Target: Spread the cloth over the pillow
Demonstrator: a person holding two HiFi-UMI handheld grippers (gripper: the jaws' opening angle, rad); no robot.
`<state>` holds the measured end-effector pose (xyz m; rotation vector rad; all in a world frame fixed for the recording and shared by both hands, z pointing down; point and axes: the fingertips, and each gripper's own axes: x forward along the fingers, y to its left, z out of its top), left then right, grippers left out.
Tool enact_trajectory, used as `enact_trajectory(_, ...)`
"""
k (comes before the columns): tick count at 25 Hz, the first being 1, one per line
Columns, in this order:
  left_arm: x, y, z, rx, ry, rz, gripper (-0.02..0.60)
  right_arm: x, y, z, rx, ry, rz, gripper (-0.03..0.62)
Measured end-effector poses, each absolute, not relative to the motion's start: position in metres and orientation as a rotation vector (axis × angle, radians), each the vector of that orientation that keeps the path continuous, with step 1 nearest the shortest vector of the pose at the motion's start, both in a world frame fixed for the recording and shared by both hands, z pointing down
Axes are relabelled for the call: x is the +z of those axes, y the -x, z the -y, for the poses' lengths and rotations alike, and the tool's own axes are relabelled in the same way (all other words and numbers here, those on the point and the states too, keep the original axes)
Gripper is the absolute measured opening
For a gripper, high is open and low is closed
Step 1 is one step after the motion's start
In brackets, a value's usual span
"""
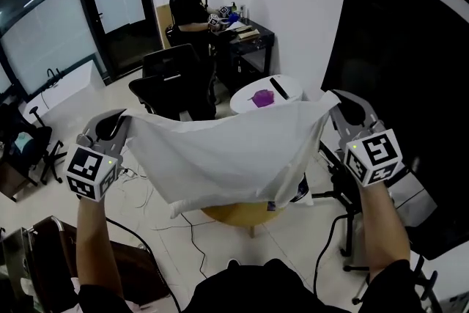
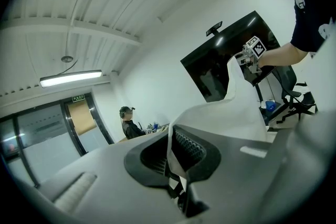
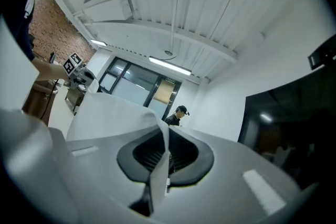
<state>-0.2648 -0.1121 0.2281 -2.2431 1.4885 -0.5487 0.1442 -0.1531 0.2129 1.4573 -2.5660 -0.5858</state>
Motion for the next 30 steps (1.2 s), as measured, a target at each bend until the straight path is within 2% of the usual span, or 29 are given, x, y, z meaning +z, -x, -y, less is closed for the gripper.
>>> enact_trajectory(17, 0.203, 0.299, 0.295, -0.559, 2.177, -1.596, 0.0, 0.186, -0.145, 0.352, -0.654, -1.415, 2.504, 0.009)
enact_trajectory(30, 0.216, 0.334, 0.43, -0.615, 2.198, -1.572, 0.0, 0.204, -0.115, 0.493, -0.595, -1.434, 2.433, 0.009)
